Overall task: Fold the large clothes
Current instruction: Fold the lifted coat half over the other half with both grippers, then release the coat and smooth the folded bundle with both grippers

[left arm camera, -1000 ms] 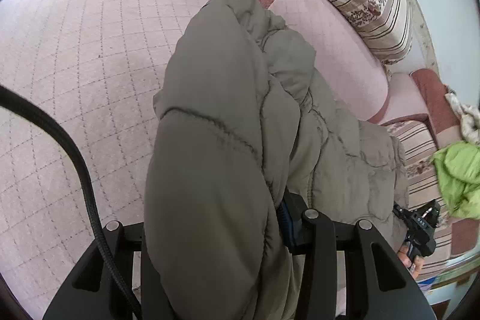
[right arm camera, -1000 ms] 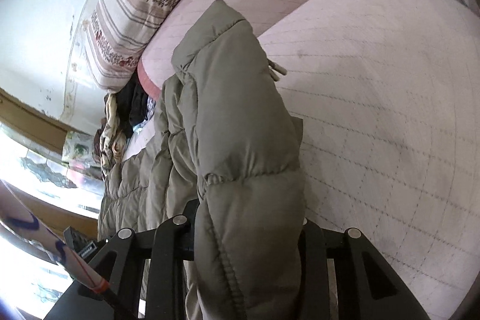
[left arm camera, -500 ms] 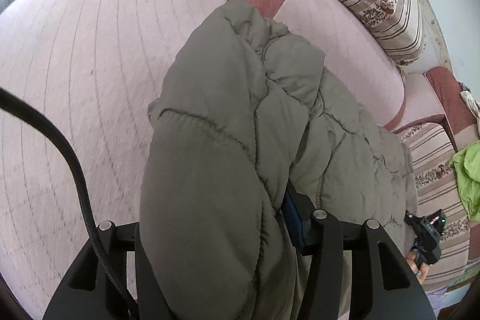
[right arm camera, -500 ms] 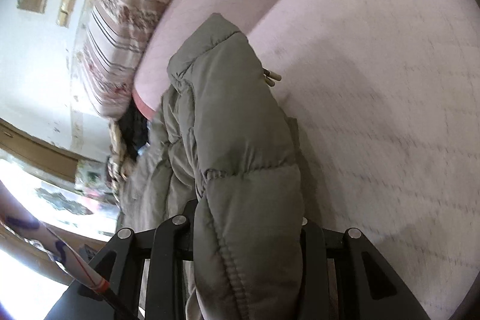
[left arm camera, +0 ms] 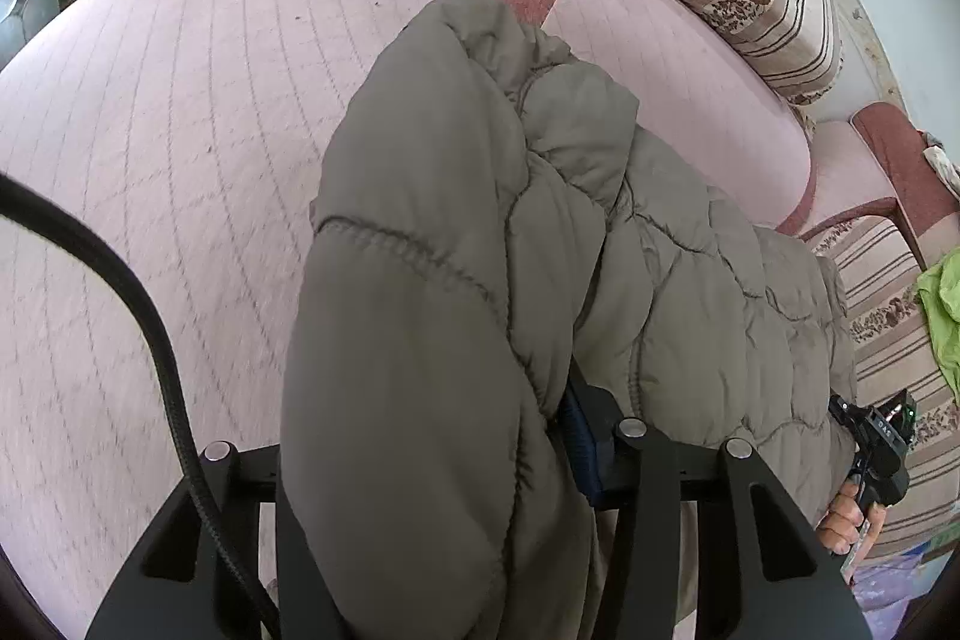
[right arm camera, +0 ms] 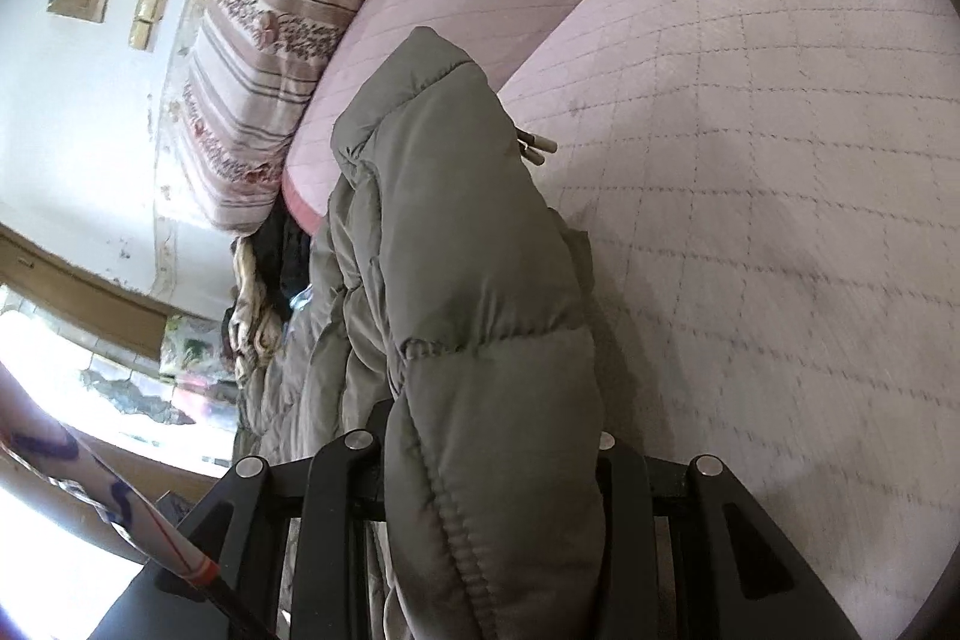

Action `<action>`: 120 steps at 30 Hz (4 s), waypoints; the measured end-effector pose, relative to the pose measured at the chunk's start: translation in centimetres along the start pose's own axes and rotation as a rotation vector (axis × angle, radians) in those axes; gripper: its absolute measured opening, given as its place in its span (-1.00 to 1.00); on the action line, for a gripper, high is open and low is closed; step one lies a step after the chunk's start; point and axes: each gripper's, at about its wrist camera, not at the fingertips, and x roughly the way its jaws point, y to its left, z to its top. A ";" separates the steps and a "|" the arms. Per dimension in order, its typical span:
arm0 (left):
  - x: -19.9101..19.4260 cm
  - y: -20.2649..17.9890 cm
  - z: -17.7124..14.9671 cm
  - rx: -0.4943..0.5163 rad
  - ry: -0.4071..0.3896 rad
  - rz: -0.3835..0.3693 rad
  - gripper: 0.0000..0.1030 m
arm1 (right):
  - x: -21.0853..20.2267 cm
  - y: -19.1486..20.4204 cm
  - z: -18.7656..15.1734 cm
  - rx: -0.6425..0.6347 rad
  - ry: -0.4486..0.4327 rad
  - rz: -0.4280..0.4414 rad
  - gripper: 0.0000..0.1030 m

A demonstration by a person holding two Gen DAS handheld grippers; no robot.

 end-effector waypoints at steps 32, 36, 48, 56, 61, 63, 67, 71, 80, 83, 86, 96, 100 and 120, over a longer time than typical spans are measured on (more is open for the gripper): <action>0.6 0.3 0.6 0.018 0.020 0.084 0.03 | 1.1 -0.2 0.6 0.044 -0.085 -0.202 0.20; -0.7 0.3 0.8 0.029 -0.014 0.072 0.03 | -0.1 1.2 0.6 -0.027 -0.168 -0.277 0.22; 1.8 0.2 1.9 0.029 0.001 0.169 0.17 | -1.2 1.0 0.5 -0.047 -0.346 -0.473 0.48; 1.3 -0.6 1.6 0.056 -0.047 0.219 0.21 | -4.8 2.8 -0.6 -0.116 -0.513 -0.585 0.50; -2.8 -3.0 0.6 0.147 -0.217 0.297 0.16 | -3.8 6.5 -2.4 -0.286 -0.528 -0.627 0.50; -4.8 -3.6 0.3 0.166 -0.320 0.347 0.16 | -3.0 7.6 -3.3 -0.339 -0.521 -0.634 0.50; -5.5 -3.3 0.2 0.163 -0.344 0.320 0.17 | -0.3 9.7 -5.3 -0.482 -0.444 -0.590 0.50; -2.9 -3.5 -0.5 0.201 -0.233 0.294 0.17 | 3.3 11.2 -7.4 -0.602 -0.318 -0.534 0.50; 2.4 -5.8 -1.4 0.378 -0.188 0.556 0.24 | 6.2 7.6 -5.8 -0.527 -0.231 -0.648 0.45; 2.9 -5.0 -1.0 0.353 -0.183 0.557 0.25 | 5.8 6.7 -5.2 -0.505 -0.246 -0.696 0.45; 3.3 -3.8 -0.1 0.301 -0.162 0.531 0.26 | 5.6 6.1 -4.7 -0.489 -0.251 -0.726 0.44; 1.8 -2.3 0.6 0.192 -0.122 0.431 0.30 | 4.3 12.7 -6.9 -0.503 -0.278 -0.591 0.45; 1.5 -2.6 0.2 0.199 -0.123 0.433 0.30 | 8.6 17.2 -6.6 -0.556 -0.177 -0.497 0.47; 1.6 -1.9 0.7 0.168 -0.106 0.395 0.30 | 17.3 18.3 -4.4 -0.549 -0.117 -0.630 0.66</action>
